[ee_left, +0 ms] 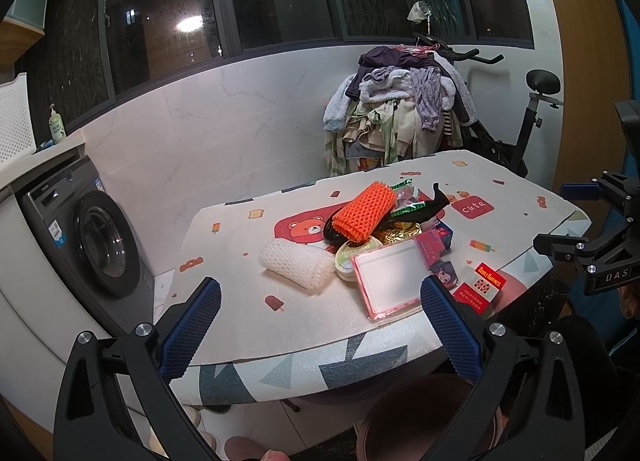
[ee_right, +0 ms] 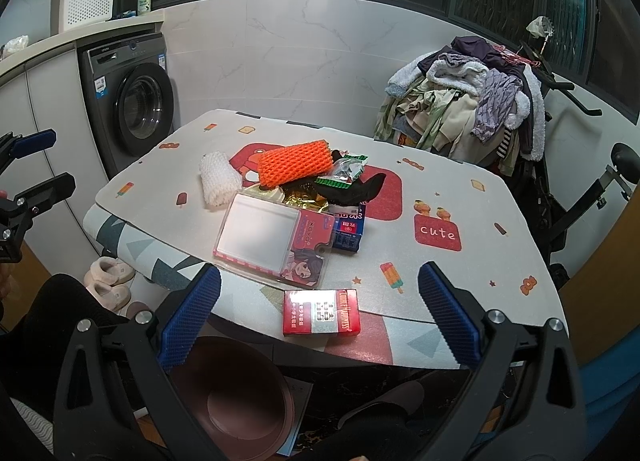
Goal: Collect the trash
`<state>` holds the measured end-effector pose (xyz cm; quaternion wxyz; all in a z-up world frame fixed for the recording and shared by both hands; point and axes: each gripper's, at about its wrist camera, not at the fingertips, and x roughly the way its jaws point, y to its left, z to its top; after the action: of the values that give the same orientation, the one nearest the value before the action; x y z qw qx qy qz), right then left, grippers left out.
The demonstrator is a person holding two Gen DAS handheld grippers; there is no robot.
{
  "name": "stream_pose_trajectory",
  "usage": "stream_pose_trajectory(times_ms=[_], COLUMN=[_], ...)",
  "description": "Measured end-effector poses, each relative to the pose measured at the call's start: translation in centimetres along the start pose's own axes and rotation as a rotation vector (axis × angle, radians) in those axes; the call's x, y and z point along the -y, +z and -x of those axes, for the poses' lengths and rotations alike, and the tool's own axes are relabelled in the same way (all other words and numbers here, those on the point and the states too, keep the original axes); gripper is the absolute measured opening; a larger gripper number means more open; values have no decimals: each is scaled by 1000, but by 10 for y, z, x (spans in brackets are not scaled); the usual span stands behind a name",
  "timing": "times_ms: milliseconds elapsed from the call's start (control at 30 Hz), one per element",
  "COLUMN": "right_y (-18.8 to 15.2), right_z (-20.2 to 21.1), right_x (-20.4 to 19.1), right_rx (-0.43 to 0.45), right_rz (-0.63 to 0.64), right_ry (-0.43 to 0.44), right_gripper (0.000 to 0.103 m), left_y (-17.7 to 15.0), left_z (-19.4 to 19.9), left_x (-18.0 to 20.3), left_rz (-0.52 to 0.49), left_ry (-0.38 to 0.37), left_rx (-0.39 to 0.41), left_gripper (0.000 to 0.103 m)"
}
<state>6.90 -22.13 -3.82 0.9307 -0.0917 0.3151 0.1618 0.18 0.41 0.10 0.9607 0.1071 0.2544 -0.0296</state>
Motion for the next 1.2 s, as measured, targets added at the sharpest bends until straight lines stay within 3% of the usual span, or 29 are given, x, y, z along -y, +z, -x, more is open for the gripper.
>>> stream_pose_trajectory(times_ms=[400,567,700,900,1200], right_y=[-2,-10,-18,-42,-62], right_z=[-1,-7,-15,-47,-110], right_x=[1,10,26,52,24], right_rx=[-6,-21,-17,-67,-179], right_rz=[-1,-14,-54,-166,-79], right_ry=[7,14,3,38,68], right_gripper=[97,97,97,97,97], left_y=[-2,-2,-8,-21,-42], left_z=[1,-3,-13,-29,-63], left_x=[2,6,1,-1,2], left_rz=[-7,-72,-29,-9,-1], left_ry=[-7,74,15,6,-38], left_rx=[17,19,6,21,-93], left_gripper=[98,98,98,98,98])
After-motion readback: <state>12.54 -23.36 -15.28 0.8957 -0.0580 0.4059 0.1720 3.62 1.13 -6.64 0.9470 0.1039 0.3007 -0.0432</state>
